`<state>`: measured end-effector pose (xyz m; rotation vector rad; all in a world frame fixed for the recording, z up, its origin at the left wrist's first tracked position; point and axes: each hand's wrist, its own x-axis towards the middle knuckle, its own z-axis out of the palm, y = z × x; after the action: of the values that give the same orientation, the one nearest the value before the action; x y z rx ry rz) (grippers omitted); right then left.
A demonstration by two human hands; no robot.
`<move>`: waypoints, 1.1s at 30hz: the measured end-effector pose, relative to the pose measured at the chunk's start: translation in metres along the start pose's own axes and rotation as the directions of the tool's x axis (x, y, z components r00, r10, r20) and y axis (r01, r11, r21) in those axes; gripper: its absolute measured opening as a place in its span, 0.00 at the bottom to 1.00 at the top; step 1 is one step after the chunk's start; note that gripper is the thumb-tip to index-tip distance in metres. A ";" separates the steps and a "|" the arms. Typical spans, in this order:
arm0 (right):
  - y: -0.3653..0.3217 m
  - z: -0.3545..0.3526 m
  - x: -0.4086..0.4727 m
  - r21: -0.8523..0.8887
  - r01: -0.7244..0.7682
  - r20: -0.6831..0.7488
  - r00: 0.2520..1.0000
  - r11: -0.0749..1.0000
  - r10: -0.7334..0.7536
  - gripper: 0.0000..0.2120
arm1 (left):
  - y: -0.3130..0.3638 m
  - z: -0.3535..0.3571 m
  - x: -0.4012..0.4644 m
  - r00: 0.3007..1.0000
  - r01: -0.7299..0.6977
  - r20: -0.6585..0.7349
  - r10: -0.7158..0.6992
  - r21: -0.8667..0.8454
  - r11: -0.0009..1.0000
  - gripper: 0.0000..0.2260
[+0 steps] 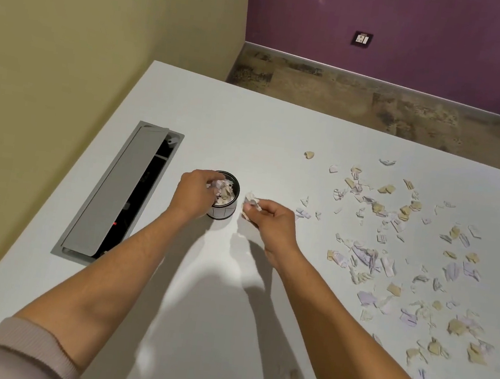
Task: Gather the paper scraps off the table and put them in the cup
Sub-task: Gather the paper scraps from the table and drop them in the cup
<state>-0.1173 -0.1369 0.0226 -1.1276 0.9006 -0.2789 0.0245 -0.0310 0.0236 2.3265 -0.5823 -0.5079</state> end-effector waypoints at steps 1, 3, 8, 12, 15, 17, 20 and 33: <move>-0.004 0.006 0.005 -0.030 0.016 0.004 1.000 0.999 -0.015 0.05 | -0.001 -0.001 -0.001 1.000 -0.004 -0.024 0.003 -0.038 0.999 0.13; -0.010 0.016 0.015 -0.107 0.047 0.006 0.999 0.993 -0.047 0.05 | -0.003 -0.003 -0.003 0.996 -0.008 -0.093 0.001 -0.076 0.997 0.12; -0.023 0.041 0.034 -0.470 0.137 0.007 0.988 0.872 -0.151 0.08 | -0.009 -0.005 -0.011 0.978 0.025 -0.201 -0.057 -0.158 0.987 0.12; -0.031 0.051 0.040 -0.654 0.267 0.193 0.964 0.708 -0.185 0.13 | -0.011 -0.006 -0.014 0.973 0.016 -0.224 -0.053 -0.167 0.986 0.09; -0.034 0.047 0.041 -0.666 0.319 0.286 0.944 0.674 -0.165 0.21 | -0.013 -0.007 -0.013 0.975 0.015 -0.218 -0.046 -0.143 0.990 0.07; -0.034 0.042 0.040 -0.646 0.337 0.303 0.937 0.685 -0.175 0.23 | -0.012 -0.008 -0.010 0.979 0.004 -0.203 -0.027 -0.109 0.994 0.07; -0.031 0.036 0.038 -0.643 0.329 0.236 0.944 0.692 -0.230 0.22 | -0.010 -0.006 -0.005 0.988 -0.011 -0.152 0.007 -0.020 1.000 0.08; -0.007 0.032 0.042 -0.692 0.197 0.120 0.980 0.695 -0.159 0.20 | 0.011 0.020 0.032 0.960 -0.113 0.280 -0.018 0.444 0.889 0.09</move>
<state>-0.0656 -0.1441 0.0130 -1.9398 0.8703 -0.0492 0.0380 -0.0658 0.0110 2.6925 -0.9818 -0.7479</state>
